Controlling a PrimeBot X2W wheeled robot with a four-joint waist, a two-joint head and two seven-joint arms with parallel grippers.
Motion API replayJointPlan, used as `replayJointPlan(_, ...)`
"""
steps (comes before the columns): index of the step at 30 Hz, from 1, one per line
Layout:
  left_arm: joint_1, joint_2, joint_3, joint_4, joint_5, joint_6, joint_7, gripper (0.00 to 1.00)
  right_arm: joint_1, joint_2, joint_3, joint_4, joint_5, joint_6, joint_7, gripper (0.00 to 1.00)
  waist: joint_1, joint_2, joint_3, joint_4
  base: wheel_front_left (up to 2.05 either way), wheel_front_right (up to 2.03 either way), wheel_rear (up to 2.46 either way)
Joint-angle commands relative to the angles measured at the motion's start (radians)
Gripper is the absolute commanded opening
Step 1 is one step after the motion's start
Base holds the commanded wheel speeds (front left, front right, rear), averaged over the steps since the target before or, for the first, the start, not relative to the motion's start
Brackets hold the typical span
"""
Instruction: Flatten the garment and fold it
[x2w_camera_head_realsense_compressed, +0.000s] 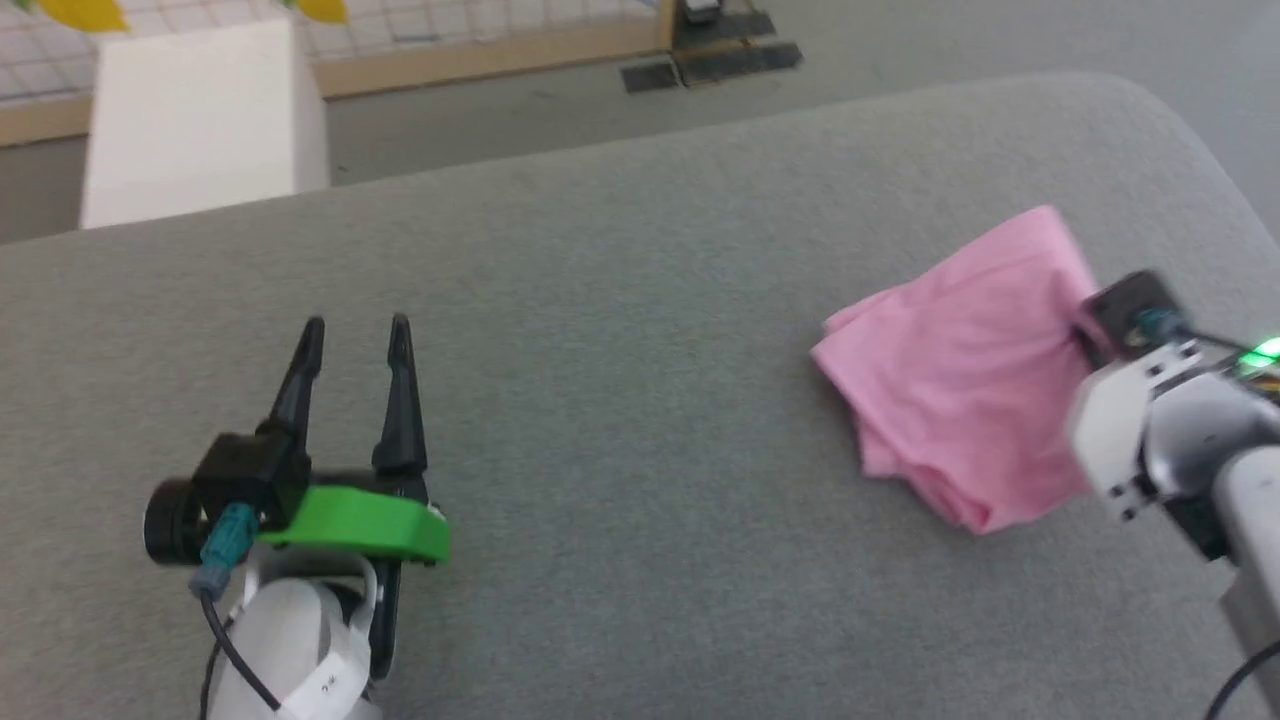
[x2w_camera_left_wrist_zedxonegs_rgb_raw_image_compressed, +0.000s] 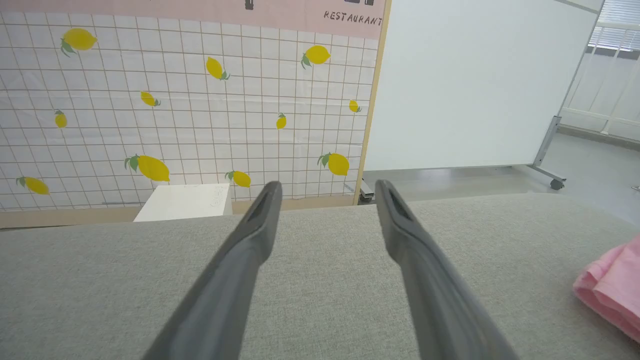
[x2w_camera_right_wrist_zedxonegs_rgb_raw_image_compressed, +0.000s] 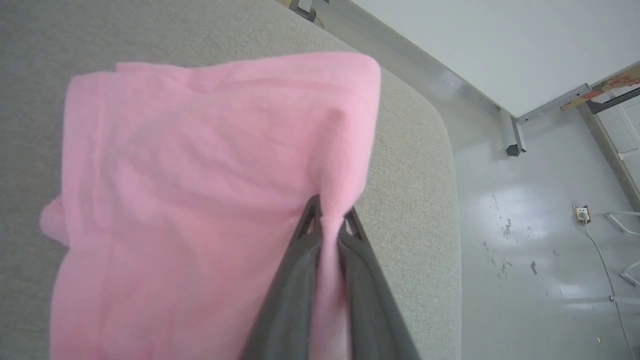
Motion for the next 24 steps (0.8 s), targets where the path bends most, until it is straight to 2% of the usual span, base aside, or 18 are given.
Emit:
replayJointPlan(1,-0.028,0.009,0.000,-0.005,0.020,-0.002,-0.004,1.00,-0.029,-0.015,-0.014,0.023,0.008,-0.002,-0.017,0.00,0.0000,-0.0001,0.111,-0.101,0.00,0.00,0.00)
replayJointPlan(7,-0.087,0.035,0.000,-0.032,0.043,-0.005,-0.004,1.00,-0.129,-0.049,-0.100,0.163,-0.010,-0.002,-0.117,0.00,0.0000,-0.0001,0.216,-0.149,0.00,0.00,0.00)
replayJointPlan(13,-0.121,0.074,-0.013,-0.051,0.065,-0.011,0.008,1.00,-0.219,-0.068,-0.190,0.314,-0.076,-0.002,-0.225,0.00,0.0000,-0.0001,0.299,-0.149,0.00,0.00,0.00)
replayJointPlan(22,-0.135,0.108,-0.011,-0.065,0.064,-0.013,0.023,1.00,-0.314,-0.031,-0.349,0.453,-0.193,-0.002,-0.327,0.00,0.0000,-0.0001,0.336,-0.139,0.00,0.00,0.00)
replayJointPlan(23,-0.135,0.108,-0.013,-0.063,0.064,-0.012,0.023,1.00,-0.322,-0.022,-0.367,0.465,-0.207,-0.002,-0.338,0.34,0.0000,-0.0001,0.330,-0.137,0.00,0.00,0.00)
replayJointPlan(24,-0.132,0.097,-0.022,-0.052,0.060,-0.008,0.020,1.00,-0.331,-0.002,-0.412,0.488,-0.240,-0.002,-0.364,1.00,0.0000,-0.0001,0.300,-0.127,0.00,0.00,0.00)
